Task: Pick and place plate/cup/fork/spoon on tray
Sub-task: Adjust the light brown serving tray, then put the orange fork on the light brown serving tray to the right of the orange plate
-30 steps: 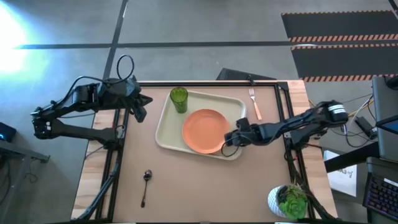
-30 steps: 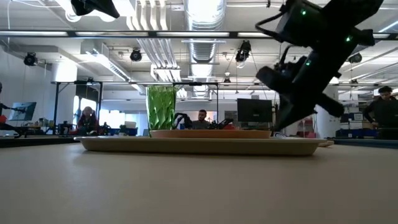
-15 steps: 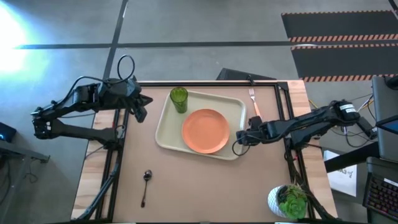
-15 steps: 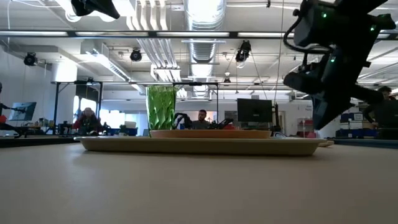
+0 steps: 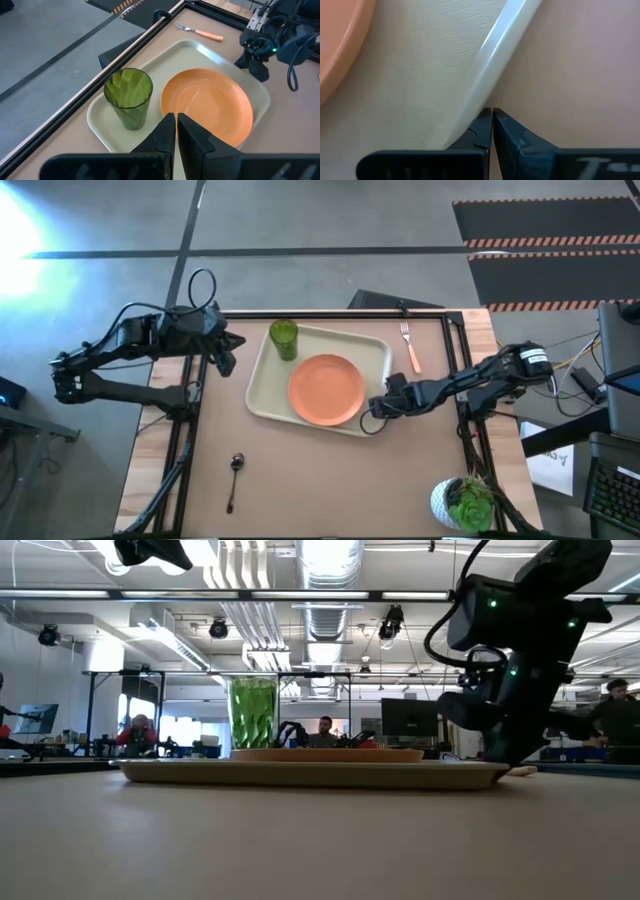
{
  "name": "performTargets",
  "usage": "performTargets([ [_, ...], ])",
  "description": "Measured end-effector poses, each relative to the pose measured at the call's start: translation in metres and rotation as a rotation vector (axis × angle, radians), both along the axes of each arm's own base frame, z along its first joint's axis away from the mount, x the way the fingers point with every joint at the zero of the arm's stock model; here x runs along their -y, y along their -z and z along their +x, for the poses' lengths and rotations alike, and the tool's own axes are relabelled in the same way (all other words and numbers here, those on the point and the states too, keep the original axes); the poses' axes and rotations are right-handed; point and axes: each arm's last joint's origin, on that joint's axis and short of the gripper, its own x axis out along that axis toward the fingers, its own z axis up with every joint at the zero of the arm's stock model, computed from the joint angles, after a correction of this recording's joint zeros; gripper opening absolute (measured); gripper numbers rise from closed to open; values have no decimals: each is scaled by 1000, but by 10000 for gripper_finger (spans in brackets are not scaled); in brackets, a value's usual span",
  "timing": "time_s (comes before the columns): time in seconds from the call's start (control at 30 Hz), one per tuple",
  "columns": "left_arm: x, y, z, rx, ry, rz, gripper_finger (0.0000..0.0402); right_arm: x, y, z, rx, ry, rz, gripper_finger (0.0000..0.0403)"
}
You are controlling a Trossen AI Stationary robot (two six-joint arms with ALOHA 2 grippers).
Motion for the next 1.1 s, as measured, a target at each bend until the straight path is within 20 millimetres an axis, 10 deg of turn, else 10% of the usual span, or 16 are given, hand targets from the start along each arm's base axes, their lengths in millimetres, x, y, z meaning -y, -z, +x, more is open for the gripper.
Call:
performTargets([
  [0.8,0,4,2,-14,-2,-6,0,32,-68,-35,88,-60,-48,12],
  [1.1,0,3,1,-8,-3,-6,0,65,-80,-52,86,-11,-26,83],
])
